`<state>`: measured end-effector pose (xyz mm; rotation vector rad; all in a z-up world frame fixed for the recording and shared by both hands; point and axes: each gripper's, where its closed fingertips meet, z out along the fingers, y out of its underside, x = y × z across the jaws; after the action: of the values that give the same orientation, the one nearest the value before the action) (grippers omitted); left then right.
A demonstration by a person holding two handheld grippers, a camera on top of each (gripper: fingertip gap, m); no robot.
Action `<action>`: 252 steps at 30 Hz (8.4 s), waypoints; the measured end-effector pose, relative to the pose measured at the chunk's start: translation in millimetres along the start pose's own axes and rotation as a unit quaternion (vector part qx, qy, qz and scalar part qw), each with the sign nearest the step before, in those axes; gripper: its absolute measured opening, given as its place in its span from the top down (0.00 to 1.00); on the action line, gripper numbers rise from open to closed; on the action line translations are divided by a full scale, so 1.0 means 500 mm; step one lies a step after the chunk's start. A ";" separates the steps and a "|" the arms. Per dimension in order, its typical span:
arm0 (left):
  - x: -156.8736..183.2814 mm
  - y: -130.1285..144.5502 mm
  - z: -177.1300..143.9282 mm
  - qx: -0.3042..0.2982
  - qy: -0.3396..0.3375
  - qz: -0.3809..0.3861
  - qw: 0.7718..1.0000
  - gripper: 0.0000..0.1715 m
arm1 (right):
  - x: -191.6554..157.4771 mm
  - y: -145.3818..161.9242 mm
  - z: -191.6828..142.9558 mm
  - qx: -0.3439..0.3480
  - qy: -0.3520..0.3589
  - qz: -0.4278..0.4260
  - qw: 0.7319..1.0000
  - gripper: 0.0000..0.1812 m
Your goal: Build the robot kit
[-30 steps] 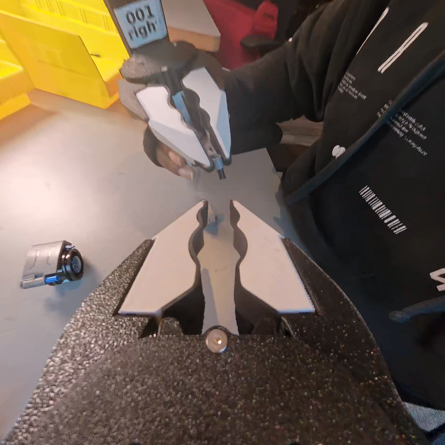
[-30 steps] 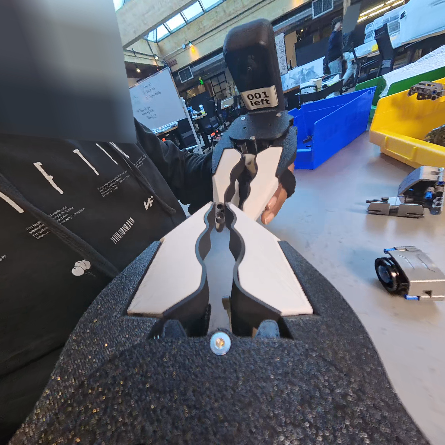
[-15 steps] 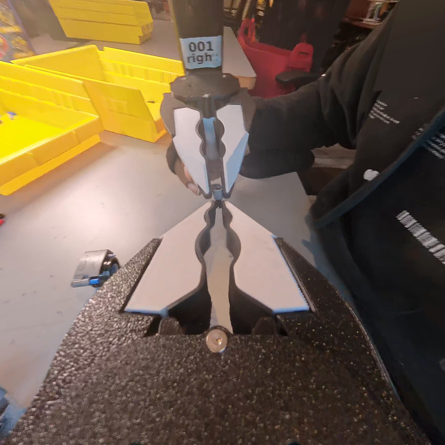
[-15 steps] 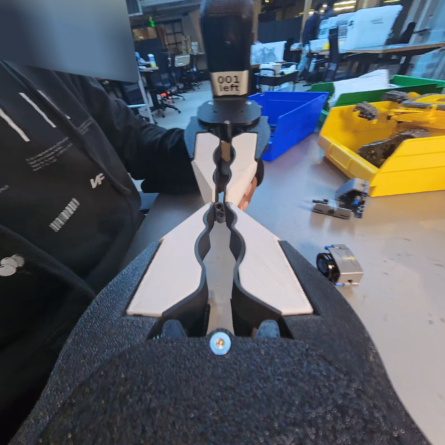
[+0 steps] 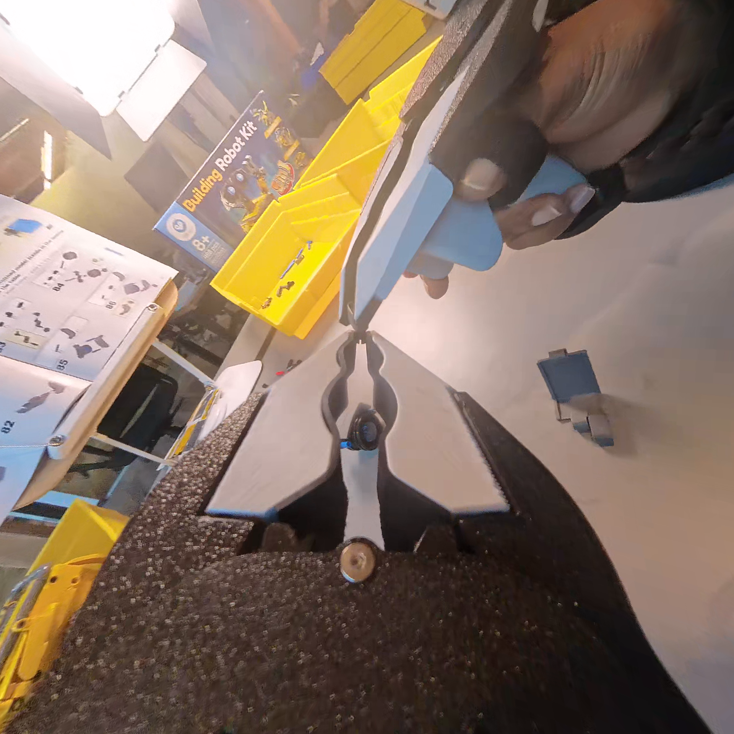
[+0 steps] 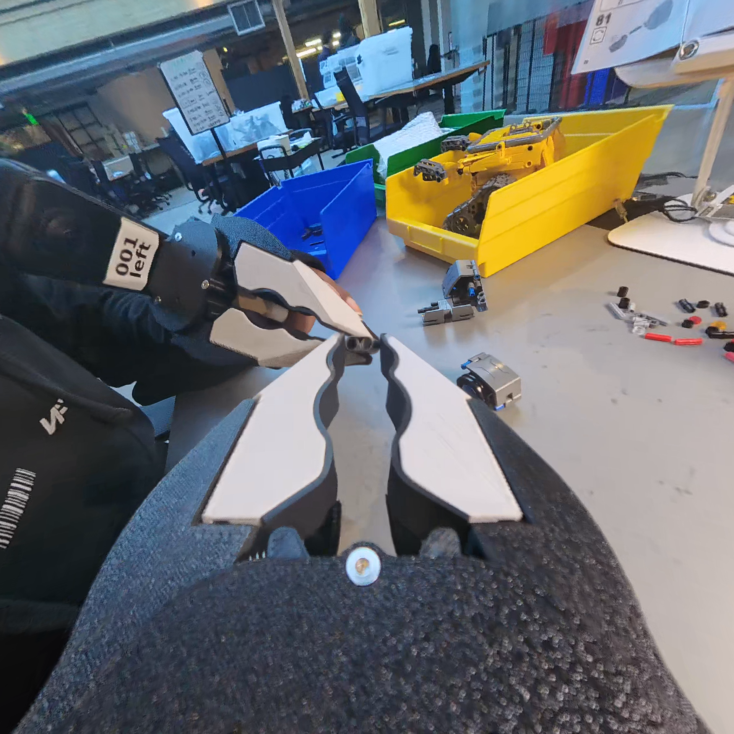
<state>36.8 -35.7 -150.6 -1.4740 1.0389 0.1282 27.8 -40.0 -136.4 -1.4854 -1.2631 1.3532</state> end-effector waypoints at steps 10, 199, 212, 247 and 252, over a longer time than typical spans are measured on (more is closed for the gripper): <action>0.079 0.036 -0.010 -0.012 0.238 -0.261 0.936 0.91 | -0.006 0.044 -0.040 -0.103 -0.071 -0.070 0.990 0.92; 0.203 0.095 -0.076 -0.118 0.482 -0.036 0.868 0.85 | -0.011 0.137 -0.040 -0.166 -0.112 -0.108 0.974 0.96; 0.221 0.108 -0.117 -0.124 0.431 -0.052 0.892 0.93 | -0.072 0.189 -0.023 -0.208 -0.167 -0.113 0.957 0.96; 0.196 0.121 -0.105 -0.083 0.307 -0.067 0.946 0.91 | -0.089 0.204 0.017 -0.247 -0.179 -0.111 0.946 0.96; 0.191 0.113 -0.110 -0.080 0.327 -0.059 0.940 0.88 | -0.089 0.205 0.017 -0.250 -0.178 -0.107 0.946 0.96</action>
<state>29.4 -120.8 -240.0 -1.7727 1.4883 -0.4012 39.6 -107.6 -225.3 -1.4014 -2.0592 1.2427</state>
